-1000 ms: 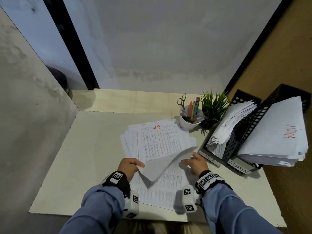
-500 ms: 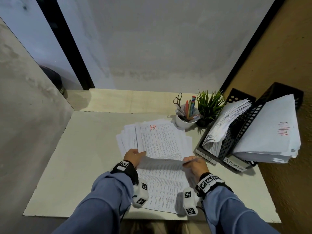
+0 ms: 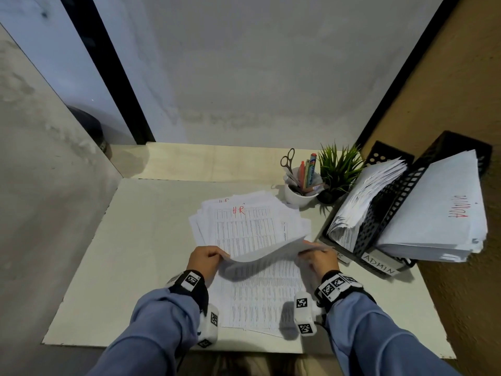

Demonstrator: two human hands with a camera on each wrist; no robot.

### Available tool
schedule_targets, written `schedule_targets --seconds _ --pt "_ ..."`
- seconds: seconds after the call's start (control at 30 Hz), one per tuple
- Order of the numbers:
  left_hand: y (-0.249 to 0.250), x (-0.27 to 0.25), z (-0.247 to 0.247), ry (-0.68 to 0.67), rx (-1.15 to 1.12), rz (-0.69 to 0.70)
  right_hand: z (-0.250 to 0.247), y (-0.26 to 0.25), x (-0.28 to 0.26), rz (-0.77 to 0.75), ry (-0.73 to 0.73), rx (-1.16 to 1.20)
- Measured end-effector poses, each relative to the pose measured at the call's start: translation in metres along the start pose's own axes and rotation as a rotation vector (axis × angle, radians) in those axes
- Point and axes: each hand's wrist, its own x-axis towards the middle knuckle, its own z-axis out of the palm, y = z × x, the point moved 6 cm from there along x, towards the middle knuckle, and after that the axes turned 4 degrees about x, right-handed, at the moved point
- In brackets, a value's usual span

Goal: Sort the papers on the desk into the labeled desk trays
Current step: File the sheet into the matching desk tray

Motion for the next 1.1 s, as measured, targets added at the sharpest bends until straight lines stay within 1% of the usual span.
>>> schedule_targets --seconds 0.1,0.17,0.27,0.33,0.4,0.47,0.57,0.6,0.63,0.7,0.73,0.9,0.93,0.97,1.0,1.03,1.07,1.1 --pt "0.006 -0.008 0.003 0.009 0.066 -0.011 0.005 -0.003 -0.003 0.003 -0.042 -0.043" --pt "0.013 -0.011 0.002 0.047 0.141 -0.024 0.01 -0.006 -0.012 -0.017 -0.046 0.042" --pt "0.021 -0.013 -0.004 0.159 0.288 0.008 0.018 -0.01 -0.026 -0.023 -0.091 0.278" --pt "0.019 -0.012 -0.011 0.254 0.272 -0.038 0.021 -0.003 -0.023 -0.016 -0.109 0.306" --pt "0.016 -0.01 -0.017 0.308 0.269 -0.113 0.02 0.005 -0.017 0.004 -0.08 0.247" --pt "0.016 -0.009 -0.018 0.306 0.26 -0.171 0.018 0.015 -0.011 -0.009 -0.056 0.213" --pt "0.019 -0.013 -0.02 0.331 0.206 -0.199 0.022 0.025 -0.004 -0.067 -0.074 0.273" --pt "0.02 -0.014 -0.019 0.324 0.197 -0.203 0.021 0.029 -0.001 -0.065 -0.069 0.319" --pt "0.019 -0.013 -0.017 0.315 0.177 -0.216 0.022 0.032 0.0 -0.03 -0.076 0.352" --pt "0.015 -0.01 -0.011 0.266 0.175 -0.273 0.022 0.033 -0.003 0.006 -0.09 0.398" --pt "0.013 -0.009 -0.009 0.253 0.179 -0.3 0.022 0.034 -0.002 0.013 -0.092 0.393" --pt "0.002 -0.005 -0.007 0.346 -0.053 -0.403 0.015 0.03 -0.002 -0.04 -0.063 0.254" --pt "0.003 -0.005 -0.006 0.343 -0.002 -0.402 0.014 0.03 -0.001 -0.039 -0.059 0.235" --pt "0.005 -0.007 -0.006 0.338 0.047 -0.397 0.014 0.031 -0.003 -0.033 -0.061 0.281" --pt "0.009 -0.01 -0.007 0.328 0.159 -0.414 0.014 0.032 -0.004 -0.014 -0.058 0.36" --pt "0.009 -0.011 -0.008 0.338 0.134 -0.417 0.014 0.033 -0.005 -0.008 -0.054 0.417" --pt "0.008 -0.006 -0.007 0.317 0.139 -0.398 0.014 0.035 -0.004 -0.007 -0.059 0.448" --pt "0.011 -0.012 -0.005 0.303 0.064 -0.408 0.016 0.037 -0.003 -0.017 -0.067 0.461"
